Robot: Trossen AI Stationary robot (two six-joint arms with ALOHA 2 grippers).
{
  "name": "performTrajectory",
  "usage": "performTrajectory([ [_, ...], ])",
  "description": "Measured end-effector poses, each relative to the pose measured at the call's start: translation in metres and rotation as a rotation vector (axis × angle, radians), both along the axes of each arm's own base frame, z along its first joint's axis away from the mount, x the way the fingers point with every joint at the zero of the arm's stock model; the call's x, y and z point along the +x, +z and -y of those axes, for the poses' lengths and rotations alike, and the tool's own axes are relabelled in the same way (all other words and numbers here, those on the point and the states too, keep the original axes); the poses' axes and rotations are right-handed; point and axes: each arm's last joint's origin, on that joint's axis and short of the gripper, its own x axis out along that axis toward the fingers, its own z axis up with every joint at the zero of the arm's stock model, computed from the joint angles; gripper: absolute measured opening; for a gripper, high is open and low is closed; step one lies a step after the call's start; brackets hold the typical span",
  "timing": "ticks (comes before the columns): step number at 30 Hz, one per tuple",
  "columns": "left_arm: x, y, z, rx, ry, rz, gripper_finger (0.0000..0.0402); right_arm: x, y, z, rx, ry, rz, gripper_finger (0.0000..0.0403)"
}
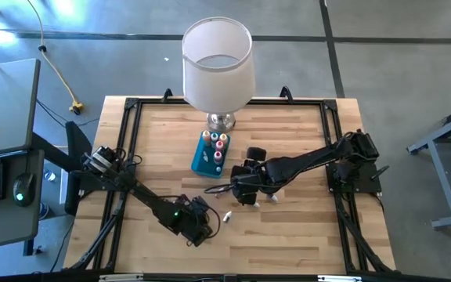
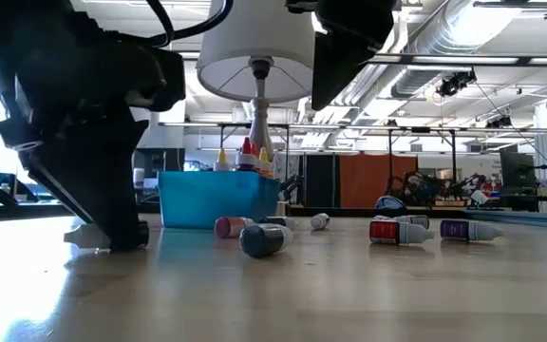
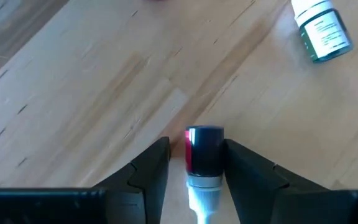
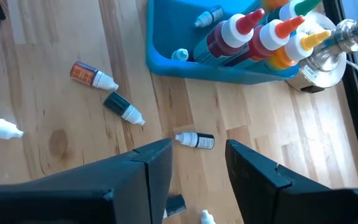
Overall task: Pick & Place food coloring
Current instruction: Put the small pink food coloring bottle into the blue bin
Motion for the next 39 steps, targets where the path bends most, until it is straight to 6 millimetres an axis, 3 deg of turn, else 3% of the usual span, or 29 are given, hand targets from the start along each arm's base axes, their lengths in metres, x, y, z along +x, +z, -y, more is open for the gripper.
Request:
performTrajectory([
  [11,-0.001,0.01,-0.01,0.062,-0.051,-0.052,0.0058,0.0,0.0,-0.001,0.011,0.008,-0.005,0.0141],
  [15,0.002,0.044,-0.03,0.2,-0.028,-0.073,0.0061,-0.001,0.0,-0.001,0.01,0.007,-0.009,0.0141],
  [19,0.0,0.081,-0.063,0.409,0.015,-0.132,0.0072,-0.002,-0.001,-0.003,0.033,-0.001,-0.018,0.014],
  [23,0.001,0.104,-0.1,0.512,0.04,-0.181,0.0074,-0.006,-0.021,-0.01,0.069,0.024,-0.027,0.014],
  [31,0.029,0.092,-0.161,0.458,0.041,-0.196,0.0075,-0.022,-0.088,-0.03,0.158,0.12,0.065,0.0139],
  [39,0.039,0.07,-0.19,0.297,-0.061,-0.129,0.0076,-0.035,-0.103,-0.037,0.165,0.12,0.028,0.0139],
])
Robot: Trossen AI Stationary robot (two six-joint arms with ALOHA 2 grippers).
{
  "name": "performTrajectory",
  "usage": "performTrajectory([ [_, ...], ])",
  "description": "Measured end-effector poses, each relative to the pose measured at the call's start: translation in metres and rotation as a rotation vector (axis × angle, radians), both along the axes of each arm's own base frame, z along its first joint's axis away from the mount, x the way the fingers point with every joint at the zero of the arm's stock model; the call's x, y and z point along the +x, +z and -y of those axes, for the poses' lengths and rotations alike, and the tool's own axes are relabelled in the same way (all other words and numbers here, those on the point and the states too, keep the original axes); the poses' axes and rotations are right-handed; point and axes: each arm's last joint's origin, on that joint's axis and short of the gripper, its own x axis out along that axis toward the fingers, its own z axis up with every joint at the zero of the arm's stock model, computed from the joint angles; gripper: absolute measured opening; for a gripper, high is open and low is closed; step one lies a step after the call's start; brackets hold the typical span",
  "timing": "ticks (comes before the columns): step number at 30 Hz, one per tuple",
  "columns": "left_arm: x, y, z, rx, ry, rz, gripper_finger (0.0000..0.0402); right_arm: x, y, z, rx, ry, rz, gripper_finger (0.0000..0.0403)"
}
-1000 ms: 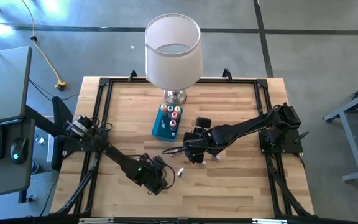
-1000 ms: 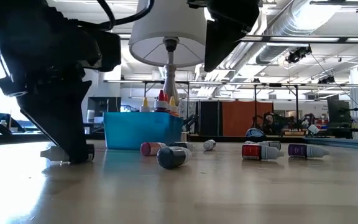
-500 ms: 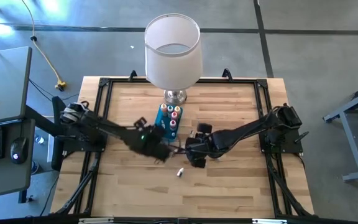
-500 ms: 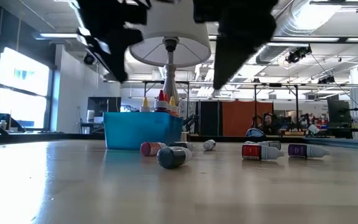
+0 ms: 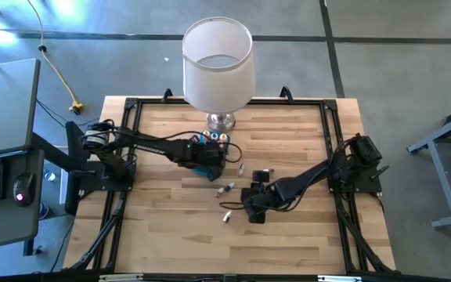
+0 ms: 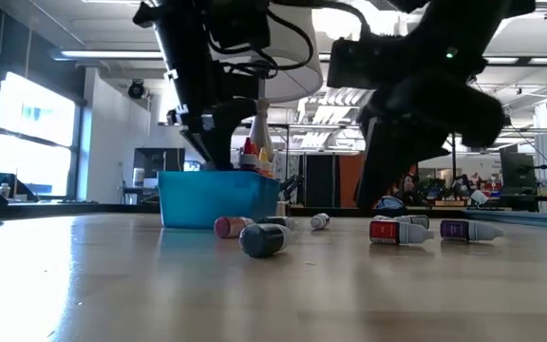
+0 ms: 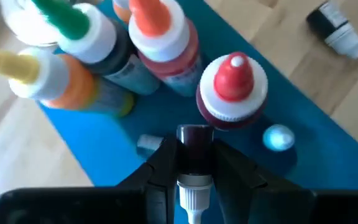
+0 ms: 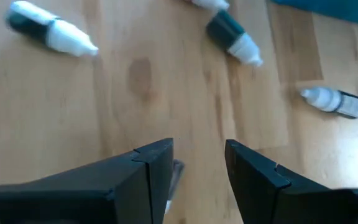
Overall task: Pick & Place food coloring
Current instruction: Put the small pink food coloring bottle into the blue bin
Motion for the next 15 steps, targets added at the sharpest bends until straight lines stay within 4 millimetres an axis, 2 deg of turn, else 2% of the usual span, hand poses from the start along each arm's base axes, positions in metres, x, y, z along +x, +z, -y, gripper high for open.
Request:
performTrajectory([
  [5,-0.0003,-0.0009,-0.0052,0.0,-0.012,-0.009,0.0076,-0.0018,0.0003,-0.0064,0.003,0.02,0.004,0.0139],
  [8,0.0,-0.0007,-0.0055,0.008,-0.033,-0.016,0.008,-0.0017,0.0006,-0.0076,0.051,-0.052,0.024,0.0139],
  [15,-0.0001,-0.0008,-0.0053,0.025,-0.075,-0.038,0.0139,-0.0098,-0.002,-0.0111,0.095,-0.12,-0.036,0.0139],
])
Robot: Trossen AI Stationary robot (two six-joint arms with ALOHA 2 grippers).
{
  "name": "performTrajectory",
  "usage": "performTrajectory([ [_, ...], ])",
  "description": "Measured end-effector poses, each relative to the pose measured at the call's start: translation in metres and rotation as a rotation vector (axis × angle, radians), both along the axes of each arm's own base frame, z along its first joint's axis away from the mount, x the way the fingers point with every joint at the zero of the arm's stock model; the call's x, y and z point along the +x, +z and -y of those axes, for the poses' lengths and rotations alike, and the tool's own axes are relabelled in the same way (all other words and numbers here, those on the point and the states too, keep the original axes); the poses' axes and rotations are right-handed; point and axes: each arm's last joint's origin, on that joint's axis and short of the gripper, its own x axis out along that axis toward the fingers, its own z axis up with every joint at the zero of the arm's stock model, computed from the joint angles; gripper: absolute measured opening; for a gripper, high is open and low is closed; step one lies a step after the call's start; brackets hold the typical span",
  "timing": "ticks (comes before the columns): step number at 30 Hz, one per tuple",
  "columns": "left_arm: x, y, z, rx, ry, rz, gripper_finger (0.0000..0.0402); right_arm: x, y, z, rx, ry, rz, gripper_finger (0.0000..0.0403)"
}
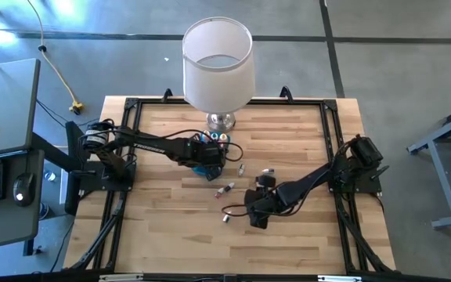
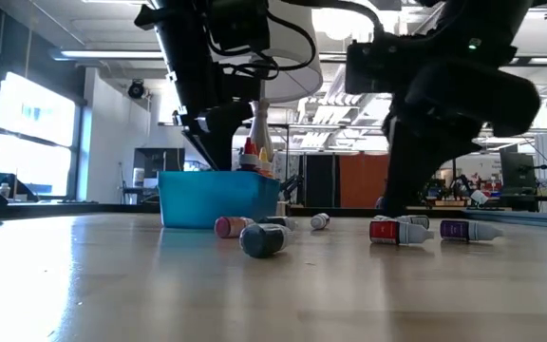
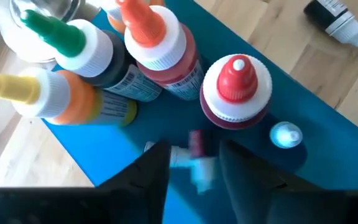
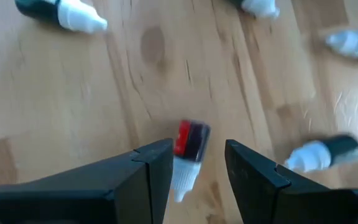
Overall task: Pick & Place food coloring
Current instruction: Put the small pink food coloring bottle into the blue bin, then put the small red food coloring bottle into the blue bin
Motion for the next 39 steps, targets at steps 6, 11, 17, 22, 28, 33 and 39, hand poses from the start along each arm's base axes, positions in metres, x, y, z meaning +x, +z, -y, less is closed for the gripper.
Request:
performTrajectory([
  [6,-0.001,0.003,0.0,0.0,0.002,-0.02,0.0177,-0.002,-0.001,0.0,0.066,-0.063,-0.02,0.0139],
  [11,-0.013,0.038,0.002,0.006,0.04,-0.093,0.0175,-0.002,-0.001,-0.001,0.104,-0.08,-0.029,0.0139],
  [17,-0.032,0.1,0.009,0.108,0.039,-0.071,0.0173,0.001,-0.017,-0.002,0.069,-0.061,-0.058,0.0139],
  [22,-0.051,0.146,0.017,0.144,-0.007,0.011,0.0173,0.004,-0.025,-0.002,0.059,-0.065,-0.071,0.0135],
  [28,-0.072,0.187,0.018,0.194,-0.048,0.128,0.0172,0.01,-0.025,0.002,0.101,0.012,-0.067,0.0077],
  [33,-0.082,0.206,0.016,0.235,-0.054,0.178,0.0172,0.024,-0.021,0.015,0.151,0.047,0.015,0.0061],
  [39,-0.085,0.22,0.015,0.292,-0.078,0.193,0.0172,0.065,0.011,0.05,0.102,0.119,0.439,0.0061],
])
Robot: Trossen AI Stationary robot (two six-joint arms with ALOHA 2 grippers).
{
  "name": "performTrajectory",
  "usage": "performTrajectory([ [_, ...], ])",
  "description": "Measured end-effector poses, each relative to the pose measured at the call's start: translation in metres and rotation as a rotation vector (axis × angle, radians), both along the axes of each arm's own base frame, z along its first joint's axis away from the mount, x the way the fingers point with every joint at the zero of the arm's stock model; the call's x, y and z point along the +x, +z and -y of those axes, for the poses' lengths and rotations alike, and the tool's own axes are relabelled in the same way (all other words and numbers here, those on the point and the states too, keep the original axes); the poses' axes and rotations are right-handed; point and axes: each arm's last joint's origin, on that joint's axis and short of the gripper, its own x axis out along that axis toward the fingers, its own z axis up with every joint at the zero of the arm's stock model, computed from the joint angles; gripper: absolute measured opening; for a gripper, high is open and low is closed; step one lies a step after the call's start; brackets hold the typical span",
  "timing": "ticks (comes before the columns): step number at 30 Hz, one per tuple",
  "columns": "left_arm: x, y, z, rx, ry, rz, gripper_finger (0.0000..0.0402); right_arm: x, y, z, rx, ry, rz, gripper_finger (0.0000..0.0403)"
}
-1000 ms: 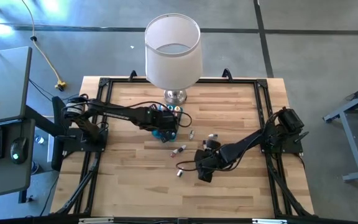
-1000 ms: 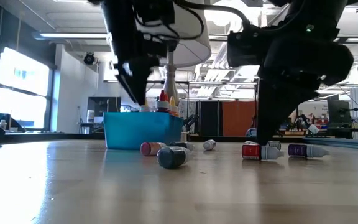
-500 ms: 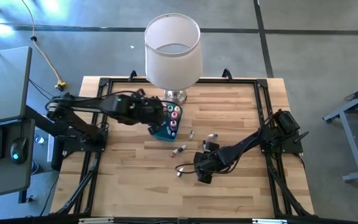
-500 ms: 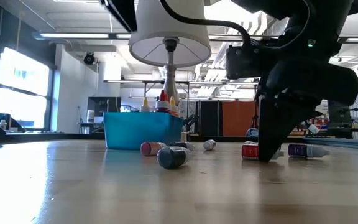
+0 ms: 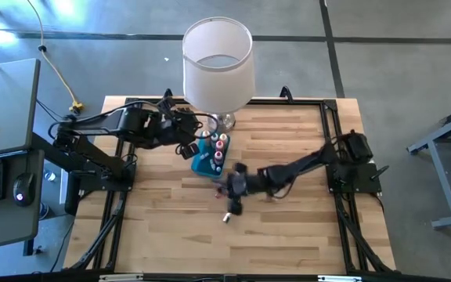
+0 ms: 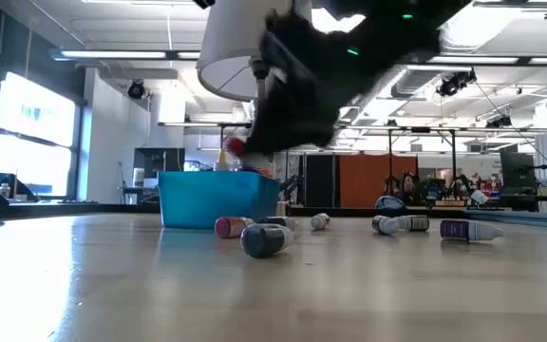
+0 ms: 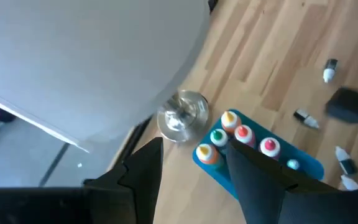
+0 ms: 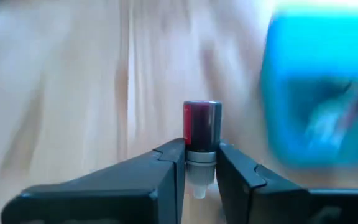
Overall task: Pick & Place food coloring
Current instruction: Put the small red food coloring bottle into the blue bin, then put the small black food coloring bottle into the blue bin
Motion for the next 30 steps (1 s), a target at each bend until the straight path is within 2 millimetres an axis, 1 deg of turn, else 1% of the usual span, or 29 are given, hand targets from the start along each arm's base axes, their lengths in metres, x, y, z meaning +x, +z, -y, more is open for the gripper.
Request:
performTrajectory([
  [3,-0.001,0.003,0.0,0.017,-0.003,0.003,0.0172,0.013,0.013,0.025,-0.042,-0.017,0.163,0.0061],
  [5,-0.001,0.003,0.0,0.017,-0.004,-0.001,0.0172,0.017,0.016,0.041,-0.08,-0.04,0.199,0.0062],
  [7,-0.001,0.003,0.0,0.017,-0.005,-0.007,0.0172,0.017,0.014,0.057,-0.125,-0.074,0.169,0.0065],
  [9,-0.002,0.002,0.0,0.017,-0.005,-0.013,0.0172,0.015,0.006,0.071,-0.16,-0.123,0.104,0.0067],
  [11,-0.003,0.001,0.0,0.018,-0.005,-0.031,0.0172,0.012,0.001,0.081,-0.179,-0.16,0.048,0.0069],
  [12,-0.003,0.001,0.0,0.019,-0.006,-0.038,0.0172,0.012,0.001,0.085,-0.178,-0.168,0.047,0.007],
  [14,-0.004,0.001,-0.001,0.019,-0.006,-0.041,0.0172,0.014,0.003,0.088,-0.162,-0.159,0.071,0.0076],
  [16,-0.004,0.001,-0.001,0.019,-0.006,-0.043,0.0172,0.015,0.005,0.089,-0.147,-0.115,0.099,0.0087],
  [18,-0.004,0.001,-0.001,0.02,-0.005,-0.048,0.0172,0.016,0.006,0.09,-0.147,-0.066,0.106,0.0105],
  [21,-0.005,0.0,-0.001,0.021,-0.005,-0.056,0.0172,0.015,0.005,0.089,-0.148,-0.052,0.094,0.0135],
  [26,-0.005,0.0,-0.001,0.02,-0.006,-0.057,0.0172,0.015,0.006,0.081,-0.16,-0.025,0.096,0.0175],
  [28,-0.005,0.0,-0.001,0.019,-0.005,-0.056,0.0172,0.013,0.013,0.073,-0.172,0.015,0.103,0.0179],
  [30,-0.005,0.0,-0.001,0.015,0.0,-0.057,0.0172,0.008,0.024,0.063,-0.175,0.06,0.106,0.018],
])
